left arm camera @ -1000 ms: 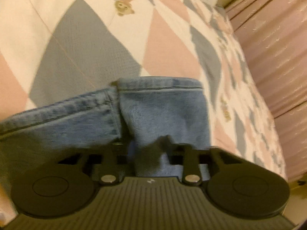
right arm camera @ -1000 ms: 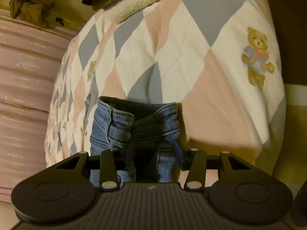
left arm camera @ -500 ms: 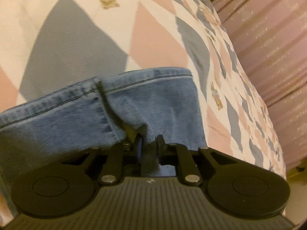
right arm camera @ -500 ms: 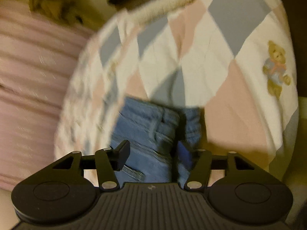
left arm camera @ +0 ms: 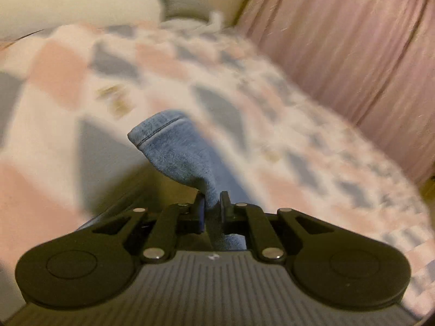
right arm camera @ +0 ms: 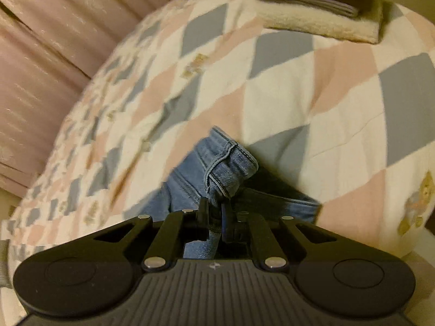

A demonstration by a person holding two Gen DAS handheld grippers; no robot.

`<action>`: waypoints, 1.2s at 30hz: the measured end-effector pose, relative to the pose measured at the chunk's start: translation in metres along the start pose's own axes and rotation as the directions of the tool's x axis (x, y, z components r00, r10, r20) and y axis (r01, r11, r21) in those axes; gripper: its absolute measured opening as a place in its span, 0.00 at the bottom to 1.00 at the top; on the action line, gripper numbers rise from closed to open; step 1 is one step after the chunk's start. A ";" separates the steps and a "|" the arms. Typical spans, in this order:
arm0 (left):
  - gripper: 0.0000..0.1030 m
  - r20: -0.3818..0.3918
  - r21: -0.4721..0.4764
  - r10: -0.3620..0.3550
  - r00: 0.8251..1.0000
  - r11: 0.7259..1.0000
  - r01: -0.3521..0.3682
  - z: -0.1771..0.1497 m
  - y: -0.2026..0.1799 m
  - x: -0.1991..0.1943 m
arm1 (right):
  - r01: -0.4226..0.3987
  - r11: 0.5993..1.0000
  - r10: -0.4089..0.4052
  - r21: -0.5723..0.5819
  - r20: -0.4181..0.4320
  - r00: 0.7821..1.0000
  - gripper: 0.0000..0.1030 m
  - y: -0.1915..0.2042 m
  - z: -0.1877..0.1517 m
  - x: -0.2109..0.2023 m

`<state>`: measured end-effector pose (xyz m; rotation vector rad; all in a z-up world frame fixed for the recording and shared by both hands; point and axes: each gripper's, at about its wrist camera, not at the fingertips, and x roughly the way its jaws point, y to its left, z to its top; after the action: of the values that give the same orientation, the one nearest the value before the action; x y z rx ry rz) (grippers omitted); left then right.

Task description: Fold clothes

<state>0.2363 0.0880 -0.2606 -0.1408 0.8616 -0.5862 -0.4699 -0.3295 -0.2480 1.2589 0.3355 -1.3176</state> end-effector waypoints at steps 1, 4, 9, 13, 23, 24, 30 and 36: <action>0.07 -0.040 -0.031 0.027 0.999 0.999 -0.028 -0.013 0.014 0.004 | 0.026 1.000 -0.026 0.009 -0.012 1.000 0.07 -0.003 -0.003 0.006; 0.11 -0.177 -0.169 0.086 0.980 0.979 -0.117 -0.049 0.053 0.031 | 0.107 0.994 -0.107 0.000 -0.049 0.993 0.08 -0.014 -0.015 0.024; 0.08 -0.150 -0.306 0.066 0.987 0.946 -0.110 -0.055 0.066 0.035 | 0.128 0.992 -0.129 -0.017 -0.055 0.990 0.07 -0.011 -0.016 0.028; 0.06 -0.117 -0.131 0.081 0.990 0.987 -0.097 -0.041 0.043 0.019 | 0.114 0.991 -0.118 -0.069 -0.065 0.991 0.06 -0.003 -0.010 0.016; 0.07 -0.162 0.074 0.165 0.973 0.985 -0.155 -0.051 0.040 0.016 | 0.142 0.983 -0.152 -0.118 -0.076 0.985 0.05 -0.005 -0.018 0.014; 0.07 -0.161 0.082 0.167 0.973 0.984 -0.156 -0.050 0.038 0.016 | 0.136 0.984 -0.145 -0.118 -0.068 0.987 0.05 -0.003 -0.017 0.011; 0.08 -0.145 0.124 0.144 0.979 0.984 -0.126 -0.043 0.037 -0.001 | 0.122 0.985 -0.130 -0.124 -0.060 0.990 0.04 -0.003 -0.013 0.001; 0.11 -0.205 0.189 0.237 0.950 0.962 -0.199 -0.055 0.031 0.026 | 0.203 0.963 -0.221 -0.175 -0.087 0.971 0.23 -0.009 -0.031 0.022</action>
<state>0.2217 0.1063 -0.3252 0.1758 1.0288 -0.4675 -0.4572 -0.3133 -0.2815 1.1790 0.6580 -1.3753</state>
